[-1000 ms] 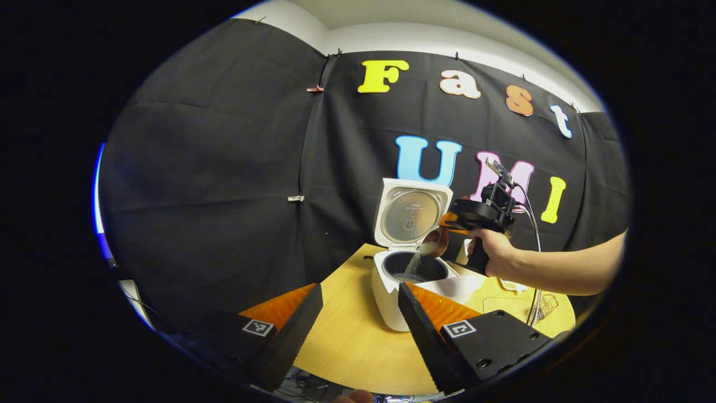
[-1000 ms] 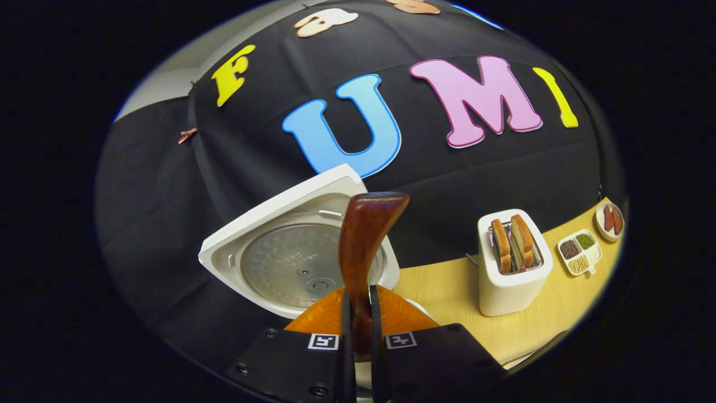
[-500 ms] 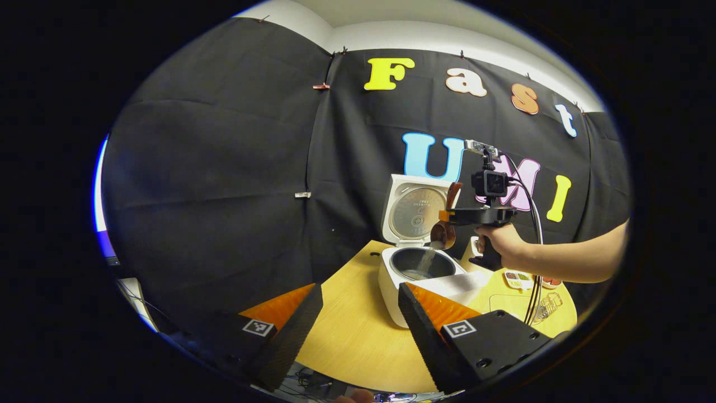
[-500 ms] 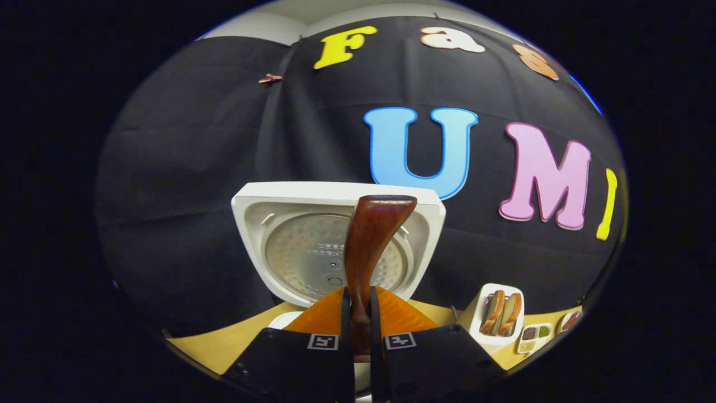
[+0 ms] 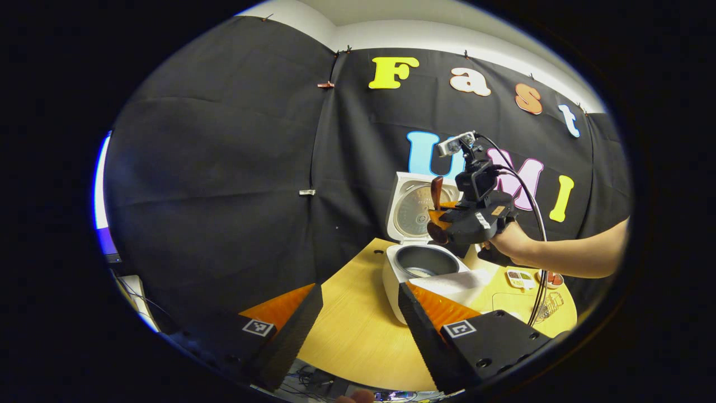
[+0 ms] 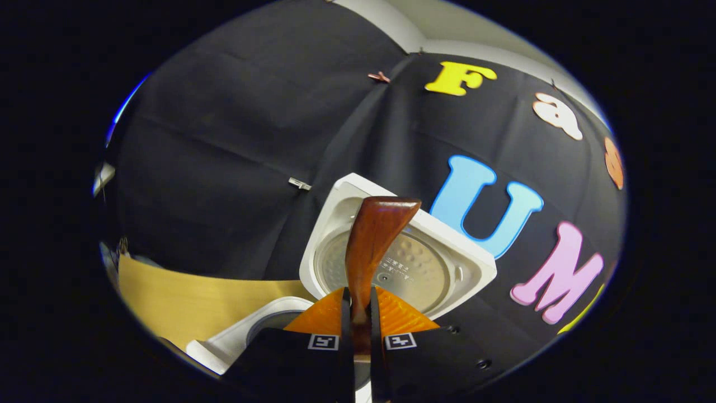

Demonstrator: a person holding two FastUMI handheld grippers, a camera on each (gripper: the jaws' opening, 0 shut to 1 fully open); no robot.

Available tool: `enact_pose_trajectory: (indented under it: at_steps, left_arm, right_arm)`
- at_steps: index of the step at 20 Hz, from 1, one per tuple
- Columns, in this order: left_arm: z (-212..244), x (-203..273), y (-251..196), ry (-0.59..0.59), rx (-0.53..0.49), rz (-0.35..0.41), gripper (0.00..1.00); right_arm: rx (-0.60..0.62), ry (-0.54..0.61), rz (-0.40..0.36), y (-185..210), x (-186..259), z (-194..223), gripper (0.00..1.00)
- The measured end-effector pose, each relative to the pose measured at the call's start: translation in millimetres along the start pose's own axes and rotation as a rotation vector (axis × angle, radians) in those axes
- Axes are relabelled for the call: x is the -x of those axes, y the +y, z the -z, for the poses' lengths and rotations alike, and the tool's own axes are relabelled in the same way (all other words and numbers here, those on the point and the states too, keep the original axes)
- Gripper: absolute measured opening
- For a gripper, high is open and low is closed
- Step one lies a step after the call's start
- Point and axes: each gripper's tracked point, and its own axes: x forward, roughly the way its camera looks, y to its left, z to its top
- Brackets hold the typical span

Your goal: Close the left gripper, press the button to open the rice cooker; take a wooden spoon from the chopstick holder with the right hand, scoop a spoonful of rice and pour it into the rice cooker, then put the wooden spoon back into the chopstick holder.

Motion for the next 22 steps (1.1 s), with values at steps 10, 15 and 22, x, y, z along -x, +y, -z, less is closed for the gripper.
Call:
enact_pose_trajectory:
  at_steps: [10, 15, 22]
  left_arm:
    - [4, 15, 6, -0.001, -0.003, -0.021, 0.94]
    - [6, 26, 2, 0.006, -0.015, -0.021, 0.94]
    - [-1, 34, -20, -0.009, 0.006, 0.024, 0.94]
  right_arm:
    - [-0.106, -0.001, 0.039, -6, 11, -10, 0.15]
    - [-0.449, 0.026, 0.155, -47, 22, -3, 0.15]
    - [-0.834, -0.075, 0.241, -109, 115, -18, 0.16]
